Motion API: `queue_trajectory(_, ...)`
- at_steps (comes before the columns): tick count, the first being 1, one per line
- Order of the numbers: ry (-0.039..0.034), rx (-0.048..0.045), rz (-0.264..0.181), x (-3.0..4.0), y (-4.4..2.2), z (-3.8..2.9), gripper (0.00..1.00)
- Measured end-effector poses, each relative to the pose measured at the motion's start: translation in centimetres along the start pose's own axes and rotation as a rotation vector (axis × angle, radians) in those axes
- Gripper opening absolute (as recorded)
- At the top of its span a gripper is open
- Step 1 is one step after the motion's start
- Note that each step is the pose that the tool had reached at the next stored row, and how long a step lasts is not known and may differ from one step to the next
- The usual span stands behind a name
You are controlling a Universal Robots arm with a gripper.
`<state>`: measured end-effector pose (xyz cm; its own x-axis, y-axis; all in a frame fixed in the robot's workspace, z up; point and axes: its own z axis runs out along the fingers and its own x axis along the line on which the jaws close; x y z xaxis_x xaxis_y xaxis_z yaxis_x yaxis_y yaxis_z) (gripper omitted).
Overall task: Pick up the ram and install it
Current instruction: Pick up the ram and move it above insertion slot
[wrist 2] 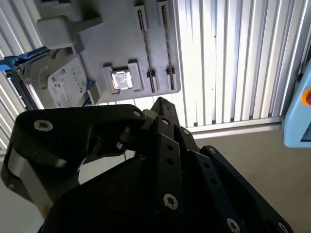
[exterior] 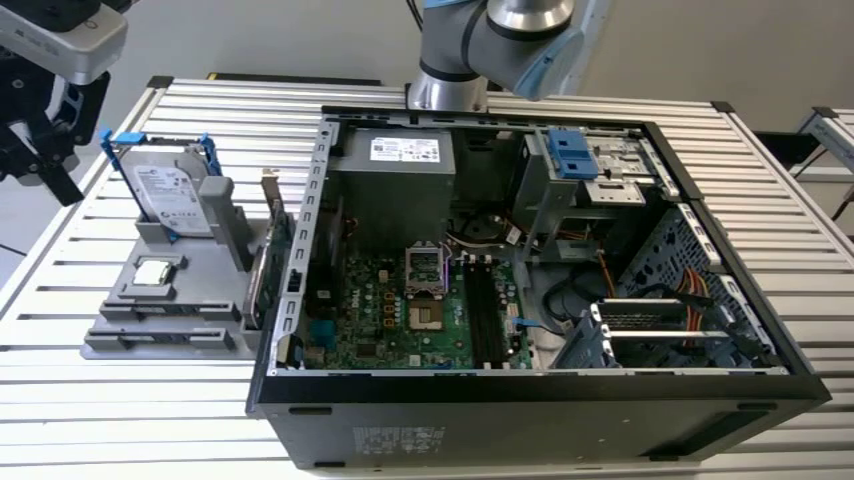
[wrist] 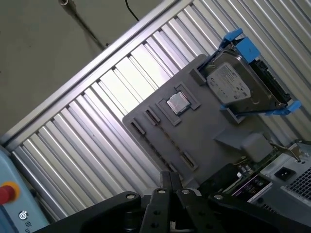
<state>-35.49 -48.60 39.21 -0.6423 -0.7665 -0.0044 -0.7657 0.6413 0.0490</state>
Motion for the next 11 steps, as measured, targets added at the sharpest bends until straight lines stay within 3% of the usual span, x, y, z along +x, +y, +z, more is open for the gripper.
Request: queue_trajectory(11,0.0029,-0.0002,-0.059,0.0,0.0,0.0,0.0)
